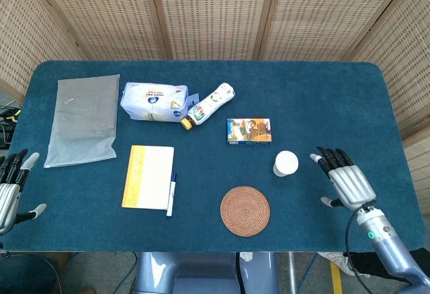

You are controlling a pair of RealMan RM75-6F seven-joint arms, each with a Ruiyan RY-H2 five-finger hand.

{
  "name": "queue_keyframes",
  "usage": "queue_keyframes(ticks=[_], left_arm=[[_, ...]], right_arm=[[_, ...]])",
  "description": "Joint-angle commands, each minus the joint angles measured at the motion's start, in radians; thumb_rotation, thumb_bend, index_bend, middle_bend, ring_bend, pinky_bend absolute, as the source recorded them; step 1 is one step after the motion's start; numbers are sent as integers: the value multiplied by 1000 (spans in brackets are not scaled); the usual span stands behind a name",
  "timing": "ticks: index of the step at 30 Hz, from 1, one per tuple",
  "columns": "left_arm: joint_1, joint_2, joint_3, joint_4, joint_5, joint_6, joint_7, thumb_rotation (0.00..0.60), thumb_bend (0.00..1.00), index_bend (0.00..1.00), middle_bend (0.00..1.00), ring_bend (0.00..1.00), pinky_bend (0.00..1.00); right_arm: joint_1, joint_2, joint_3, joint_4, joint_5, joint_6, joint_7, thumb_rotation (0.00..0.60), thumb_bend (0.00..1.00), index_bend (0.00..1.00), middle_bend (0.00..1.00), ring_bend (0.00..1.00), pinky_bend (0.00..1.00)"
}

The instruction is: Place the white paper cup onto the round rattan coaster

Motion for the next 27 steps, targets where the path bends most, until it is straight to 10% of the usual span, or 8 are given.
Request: queue_keyframes(ticks=[1,18,27], left_arm=[[-6,-2,-2,-1,-10,-10,6,600,0,0,0,0,0],[-16,-6,-1,-4,-32,-27,23,600,0,0,0,0,0],[-20,-5,-3,-1,-42,-33,16,600,0,0,0,0,0]], right_arm=[[79,-73,16,82,65,-92,-11,600,0,88,0,0,0],[227,-200,55,165,219,-217,-114,600,0,135,82,16,114],[275,-277,57,244,273,-225,-131,600,77,343,370,349,427]])
